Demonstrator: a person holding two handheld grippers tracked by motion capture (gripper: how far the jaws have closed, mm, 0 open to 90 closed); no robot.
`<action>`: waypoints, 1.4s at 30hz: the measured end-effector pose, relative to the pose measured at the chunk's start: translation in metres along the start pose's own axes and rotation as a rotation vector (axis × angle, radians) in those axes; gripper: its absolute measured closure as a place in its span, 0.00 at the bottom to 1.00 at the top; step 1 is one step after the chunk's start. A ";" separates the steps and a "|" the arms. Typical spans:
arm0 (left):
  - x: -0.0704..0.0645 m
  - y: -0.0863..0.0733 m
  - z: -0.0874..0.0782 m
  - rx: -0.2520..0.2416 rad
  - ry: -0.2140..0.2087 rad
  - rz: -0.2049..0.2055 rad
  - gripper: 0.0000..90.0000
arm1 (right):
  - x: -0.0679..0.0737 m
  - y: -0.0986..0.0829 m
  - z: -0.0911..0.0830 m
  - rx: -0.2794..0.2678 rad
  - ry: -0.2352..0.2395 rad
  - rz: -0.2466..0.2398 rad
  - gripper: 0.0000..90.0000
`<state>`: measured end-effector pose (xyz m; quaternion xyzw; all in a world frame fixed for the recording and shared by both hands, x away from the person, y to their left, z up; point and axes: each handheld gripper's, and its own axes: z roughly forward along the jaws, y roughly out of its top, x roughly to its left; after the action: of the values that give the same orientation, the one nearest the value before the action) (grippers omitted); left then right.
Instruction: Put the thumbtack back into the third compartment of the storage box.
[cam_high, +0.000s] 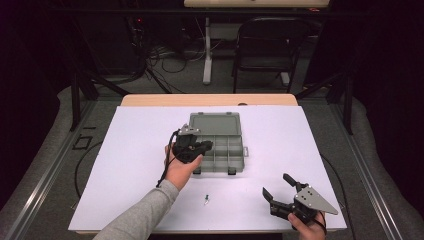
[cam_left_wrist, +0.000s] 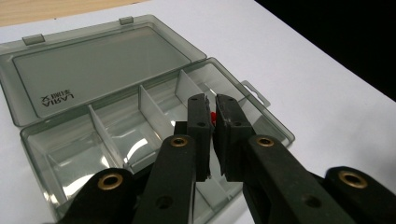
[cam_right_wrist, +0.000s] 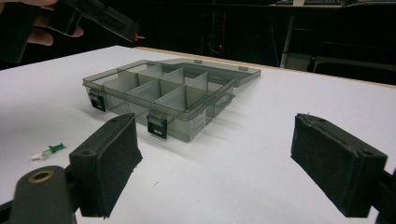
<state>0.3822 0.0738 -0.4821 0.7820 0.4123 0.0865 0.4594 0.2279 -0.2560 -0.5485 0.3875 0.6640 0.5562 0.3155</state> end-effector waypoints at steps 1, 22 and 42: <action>0.000 0.001 0.004 0.003 0.005 -0.001 0.94 | 0.000 0.000 0.000 0.000 0.000 0.000 0.16; 0.008 0.003 0.056 0.064 0.076 -0.004 0.94 | 0.000 0.000 0.000 0.006 0.009 0.004 0.16; 0.009 -0.001 0.060 0.050 0.067 0.041 0.63 | 0.000 -0.001 0.000 0.007 0.015 -0.006 0.16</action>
<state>0.4180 0.0418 -0.5183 0.7982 0.4134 0.1116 0.4238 0.2276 -0.2564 -0.5490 0.3824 0.6695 0.5557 0.3109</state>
